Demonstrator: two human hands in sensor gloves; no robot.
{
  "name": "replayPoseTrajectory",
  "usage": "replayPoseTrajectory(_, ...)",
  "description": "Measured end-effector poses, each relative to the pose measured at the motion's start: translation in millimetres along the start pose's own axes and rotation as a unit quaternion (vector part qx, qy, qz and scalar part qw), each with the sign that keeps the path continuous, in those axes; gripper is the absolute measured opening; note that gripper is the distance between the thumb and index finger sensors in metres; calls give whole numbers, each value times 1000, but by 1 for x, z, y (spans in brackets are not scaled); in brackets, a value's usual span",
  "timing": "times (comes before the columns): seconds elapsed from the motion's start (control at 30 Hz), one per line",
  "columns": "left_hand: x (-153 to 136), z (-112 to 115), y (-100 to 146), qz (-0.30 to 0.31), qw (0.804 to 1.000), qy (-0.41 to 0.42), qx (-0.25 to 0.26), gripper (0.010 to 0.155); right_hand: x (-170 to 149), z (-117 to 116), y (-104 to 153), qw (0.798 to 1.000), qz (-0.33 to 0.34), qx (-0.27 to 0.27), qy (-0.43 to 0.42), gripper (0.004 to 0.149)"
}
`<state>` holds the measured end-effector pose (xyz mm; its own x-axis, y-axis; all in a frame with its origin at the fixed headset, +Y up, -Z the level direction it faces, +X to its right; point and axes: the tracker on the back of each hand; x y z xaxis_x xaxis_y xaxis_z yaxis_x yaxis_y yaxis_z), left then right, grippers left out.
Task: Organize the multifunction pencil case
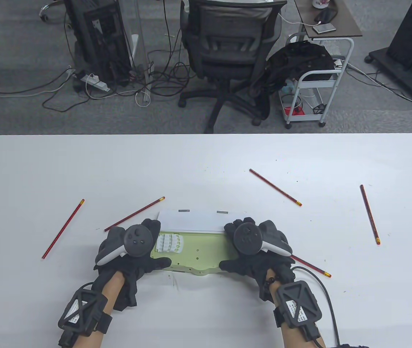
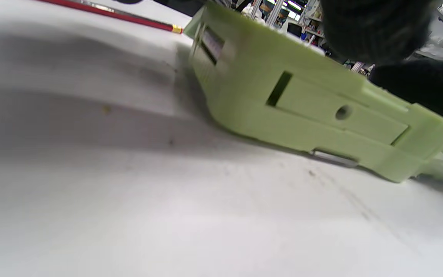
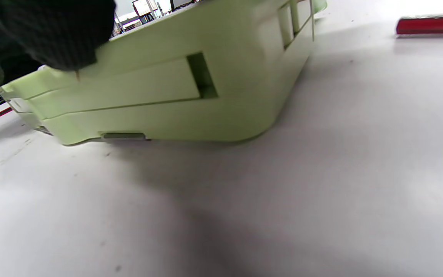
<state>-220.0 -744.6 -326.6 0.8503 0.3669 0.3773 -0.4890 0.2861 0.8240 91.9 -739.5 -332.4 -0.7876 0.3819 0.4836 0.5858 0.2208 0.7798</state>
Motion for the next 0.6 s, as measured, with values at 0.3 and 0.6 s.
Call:
replayPoseTrajectory(0.3, -7, 0, -3, 6, 1000, 2, -8, 109, 0, 3, 6, 1000, 5, -25, 10, 100)
replayPoseTrajectory(0.6, -6, 0, -5, 6, 1000, -12, -3, 110, -17, 42, 56, 986, -46, -163, -2, 91)
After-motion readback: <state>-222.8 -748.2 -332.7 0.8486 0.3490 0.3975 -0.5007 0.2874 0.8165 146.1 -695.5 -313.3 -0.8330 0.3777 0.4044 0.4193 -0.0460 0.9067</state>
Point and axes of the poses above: the tracker on the back of each hand, its own x axis roughly to the thumb side, its own y axis roughly from the fingertips to the wrist, z = x × y, and after that the axes turned 6 degrees about z, right-handed
